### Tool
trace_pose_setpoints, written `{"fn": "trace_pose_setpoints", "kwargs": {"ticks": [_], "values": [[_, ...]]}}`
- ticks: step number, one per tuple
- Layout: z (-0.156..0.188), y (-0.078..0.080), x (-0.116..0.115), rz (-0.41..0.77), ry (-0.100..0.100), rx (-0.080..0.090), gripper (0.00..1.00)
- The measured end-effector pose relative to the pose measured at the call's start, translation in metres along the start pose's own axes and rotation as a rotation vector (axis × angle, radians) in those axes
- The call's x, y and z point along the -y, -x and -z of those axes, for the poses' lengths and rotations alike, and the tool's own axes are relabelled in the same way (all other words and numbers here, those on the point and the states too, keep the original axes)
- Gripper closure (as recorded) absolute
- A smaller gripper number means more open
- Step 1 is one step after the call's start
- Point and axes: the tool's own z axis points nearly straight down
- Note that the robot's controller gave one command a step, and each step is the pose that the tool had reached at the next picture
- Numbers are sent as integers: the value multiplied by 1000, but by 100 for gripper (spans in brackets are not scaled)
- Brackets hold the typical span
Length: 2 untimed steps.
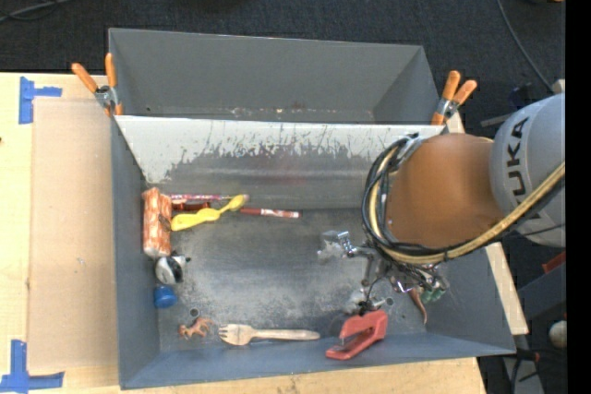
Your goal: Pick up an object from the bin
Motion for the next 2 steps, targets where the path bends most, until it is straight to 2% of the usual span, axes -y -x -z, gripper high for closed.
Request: {"fn": "trace_pose_setpoints", "kwargs": {"ticks": [1,2], "values": [[-18,1,35,11,-1,4,0],[26,3,-15,-198,2,-1,0]]}}
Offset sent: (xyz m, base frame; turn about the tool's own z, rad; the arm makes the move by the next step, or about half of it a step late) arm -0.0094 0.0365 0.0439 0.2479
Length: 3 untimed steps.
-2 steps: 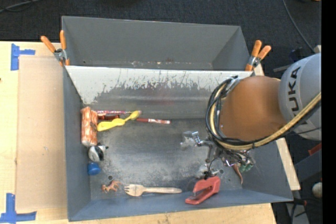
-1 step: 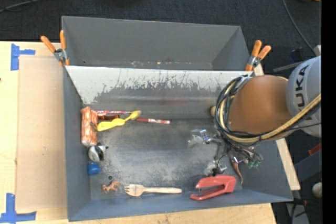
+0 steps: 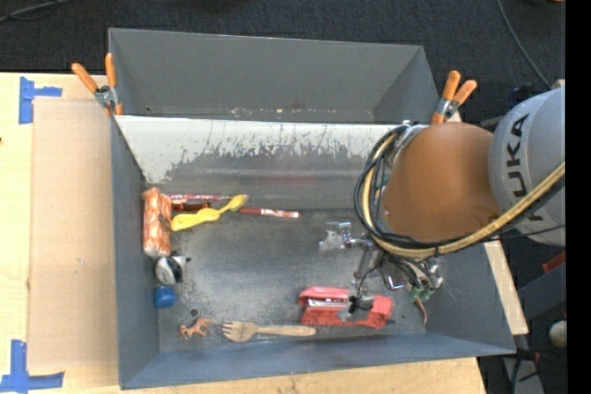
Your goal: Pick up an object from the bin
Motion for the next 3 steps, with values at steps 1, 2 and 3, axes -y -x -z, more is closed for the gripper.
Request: {"fn": "trace_pose_setpoints", "kwargs": {"ticks": [1,2,3], "values": [[-25,-5,70,112,-2,2,0],[-45,-8,53,121,0,3,0],[-84,1,53,84,-2,2,0]]}}
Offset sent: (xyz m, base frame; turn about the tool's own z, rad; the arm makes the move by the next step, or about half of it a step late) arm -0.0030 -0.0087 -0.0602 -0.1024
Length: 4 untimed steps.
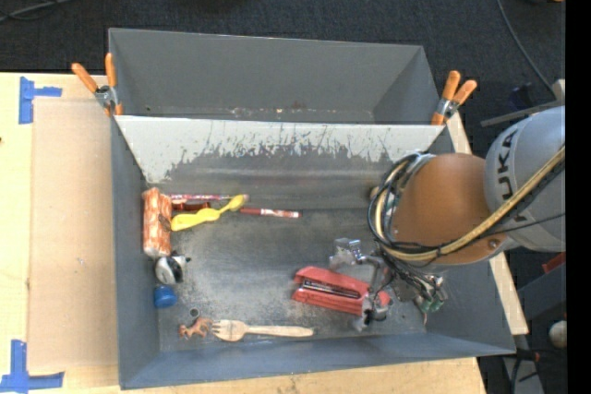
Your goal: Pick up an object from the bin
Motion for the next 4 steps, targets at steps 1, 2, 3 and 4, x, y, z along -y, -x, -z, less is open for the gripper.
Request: {"fn": "trace_pose_setpoints", "kwargs": {"ticks": [1,2,3,4], "values": [[-1,0,-5,-10,0,-3,0],[-23,11,4,75,0,-2,100],[-23,11,4,74,0,-2,100],[42,11,-8,92,3,-11,100]]}}
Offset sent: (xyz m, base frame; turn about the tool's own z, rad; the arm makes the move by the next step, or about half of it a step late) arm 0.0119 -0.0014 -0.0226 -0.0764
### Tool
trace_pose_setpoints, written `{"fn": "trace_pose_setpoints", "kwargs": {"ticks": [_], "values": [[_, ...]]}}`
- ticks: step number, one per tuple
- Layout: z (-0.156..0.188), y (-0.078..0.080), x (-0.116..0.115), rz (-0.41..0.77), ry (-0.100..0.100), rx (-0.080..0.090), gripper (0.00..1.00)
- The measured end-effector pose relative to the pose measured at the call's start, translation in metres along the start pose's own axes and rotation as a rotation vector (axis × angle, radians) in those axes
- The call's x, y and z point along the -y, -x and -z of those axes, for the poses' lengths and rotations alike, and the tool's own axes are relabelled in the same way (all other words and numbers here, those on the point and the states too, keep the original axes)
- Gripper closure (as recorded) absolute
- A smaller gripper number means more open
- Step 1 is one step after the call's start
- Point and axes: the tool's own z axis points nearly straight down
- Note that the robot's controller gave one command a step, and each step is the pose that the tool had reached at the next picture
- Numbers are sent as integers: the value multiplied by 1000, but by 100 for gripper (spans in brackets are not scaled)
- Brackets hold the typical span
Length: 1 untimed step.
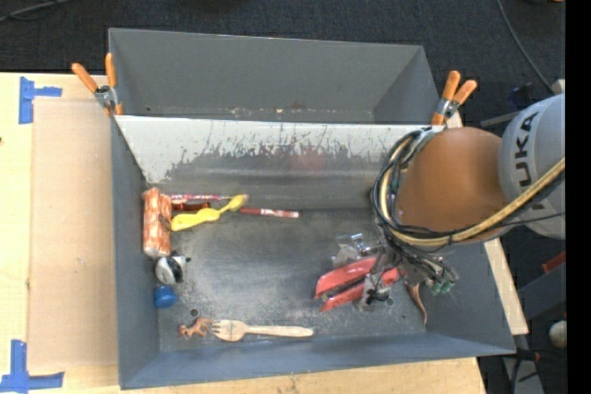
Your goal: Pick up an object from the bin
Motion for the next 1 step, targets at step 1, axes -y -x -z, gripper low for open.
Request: {"fn": "trace_pose_setpoints", "kwargs": {"ticks": [1], "values": [[84,5,14,57,4,-8,100]]}}
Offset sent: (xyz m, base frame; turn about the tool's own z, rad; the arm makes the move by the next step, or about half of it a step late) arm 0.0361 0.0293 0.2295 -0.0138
